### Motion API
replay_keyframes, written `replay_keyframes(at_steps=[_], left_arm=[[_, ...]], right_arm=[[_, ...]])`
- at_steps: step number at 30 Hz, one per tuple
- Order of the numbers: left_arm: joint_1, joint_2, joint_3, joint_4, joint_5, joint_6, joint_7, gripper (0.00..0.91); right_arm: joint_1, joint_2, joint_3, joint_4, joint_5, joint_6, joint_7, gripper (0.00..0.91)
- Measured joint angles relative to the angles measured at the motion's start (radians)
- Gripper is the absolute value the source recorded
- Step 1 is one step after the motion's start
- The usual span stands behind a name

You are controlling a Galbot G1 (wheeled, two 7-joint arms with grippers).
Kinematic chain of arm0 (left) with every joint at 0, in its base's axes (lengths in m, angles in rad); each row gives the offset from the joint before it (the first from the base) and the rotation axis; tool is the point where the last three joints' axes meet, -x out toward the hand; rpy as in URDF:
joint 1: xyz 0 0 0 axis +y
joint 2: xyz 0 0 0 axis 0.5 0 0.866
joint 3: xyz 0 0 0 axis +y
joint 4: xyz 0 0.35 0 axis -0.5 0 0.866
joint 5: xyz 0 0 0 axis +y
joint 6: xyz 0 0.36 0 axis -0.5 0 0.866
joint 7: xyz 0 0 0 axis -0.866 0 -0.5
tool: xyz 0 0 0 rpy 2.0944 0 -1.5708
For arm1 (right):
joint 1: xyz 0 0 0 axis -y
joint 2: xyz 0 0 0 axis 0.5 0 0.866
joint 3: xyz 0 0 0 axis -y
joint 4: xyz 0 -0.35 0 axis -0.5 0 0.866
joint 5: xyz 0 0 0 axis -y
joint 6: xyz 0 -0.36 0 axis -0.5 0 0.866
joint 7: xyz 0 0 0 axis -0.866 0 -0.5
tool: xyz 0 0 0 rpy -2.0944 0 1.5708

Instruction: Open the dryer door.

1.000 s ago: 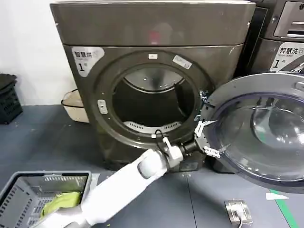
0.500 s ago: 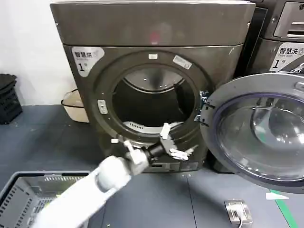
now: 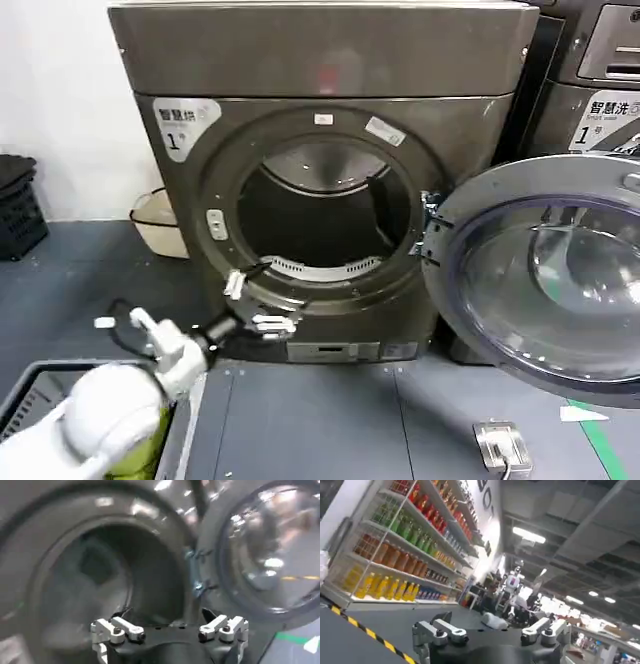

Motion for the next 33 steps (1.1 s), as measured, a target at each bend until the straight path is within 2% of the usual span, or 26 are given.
replay_keyframes(at_steps=[8,12,18,26,31,33], left_arm=[[0.279,0.009,-0.329,-0.013,-0.197,0.169,-0.190,0.907],[0.418,-0.011,-0.481,0.007,-0.345,0.251,-0.305,0.907],[0.546,-0.043,-0.640,0.038,-0.523,0.341,-0.453,0.907],[0.703,-0.064,-0.772,0.095,-0.740,0.343,-0.594,0.907],[0.740,-0.049,-0.799,0.136,-0.930,0.342,-0.714,0.907],[0.743,-0.041,-0.806,0.152,-1.019,0.342,-0.732,0.907]], right_arm=[[0.028,-0.018,-0.047,-0.004,0.002,0.003,-0.008,0.907],[0.039,-0.025,-0.074,-0.008,-0.001,0.003,-0.010,0.907],[0.048,-0.032,-0.106,-0.014,-0.002,0.006,-0.011,0.907],[0.050,-0.038,-0.127,-0.026,-0.002,0.014,-0.015,0.907],[0.050,-0.034,-0.135,-0.029,-0.002,0.024,-0.015,0.907],[0.049,-0.030,-0.137,-0.031,-0.002,0.029,-0.016,0.907]])
